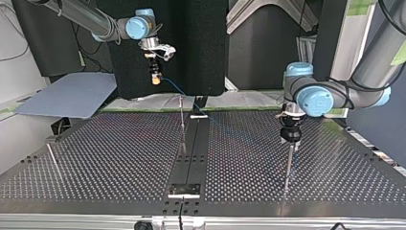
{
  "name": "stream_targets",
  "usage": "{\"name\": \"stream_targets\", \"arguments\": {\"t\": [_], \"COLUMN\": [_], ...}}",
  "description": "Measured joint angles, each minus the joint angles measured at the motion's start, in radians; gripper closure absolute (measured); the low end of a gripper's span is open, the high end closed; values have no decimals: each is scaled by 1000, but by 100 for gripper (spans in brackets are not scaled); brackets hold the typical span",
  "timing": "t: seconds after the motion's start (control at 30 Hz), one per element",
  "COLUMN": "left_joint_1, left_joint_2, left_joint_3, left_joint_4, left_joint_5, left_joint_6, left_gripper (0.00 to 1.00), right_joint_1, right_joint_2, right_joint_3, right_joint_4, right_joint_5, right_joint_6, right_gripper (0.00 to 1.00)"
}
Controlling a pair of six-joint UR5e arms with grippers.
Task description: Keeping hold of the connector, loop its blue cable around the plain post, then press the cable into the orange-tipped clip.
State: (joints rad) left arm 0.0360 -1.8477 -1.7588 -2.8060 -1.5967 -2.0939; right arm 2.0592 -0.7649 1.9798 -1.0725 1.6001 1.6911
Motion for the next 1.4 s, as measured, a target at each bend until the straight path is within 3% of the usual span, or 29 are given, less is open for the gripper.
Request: {"name": "stream_targets", "arguments": {"t": [0.23,0.57,1.0,1.4], "left_joint_1": [18,45,80,74], "left_joint_2": [6,17,83,167], "left_joint_3": [-60,-113,-194,-277], "left_joint_4": [70,162,291,322], "left_joint_5": [64,78,119,161], "left_joint_6": [-71,-163,-292,-409], "left_gripper": [1,1,1,1], "right_joint_1": [0,0,0,0], "right_joint_2": [0,0,0,0], "right_joint_3": [0,0,0,0], "right_joint_4": [0,0,2,2], "right_joint_5": [0,-1,-3,-3], "right_joint_6": [0,1,2,4], "right_gripper": [98,98,98,98]}}
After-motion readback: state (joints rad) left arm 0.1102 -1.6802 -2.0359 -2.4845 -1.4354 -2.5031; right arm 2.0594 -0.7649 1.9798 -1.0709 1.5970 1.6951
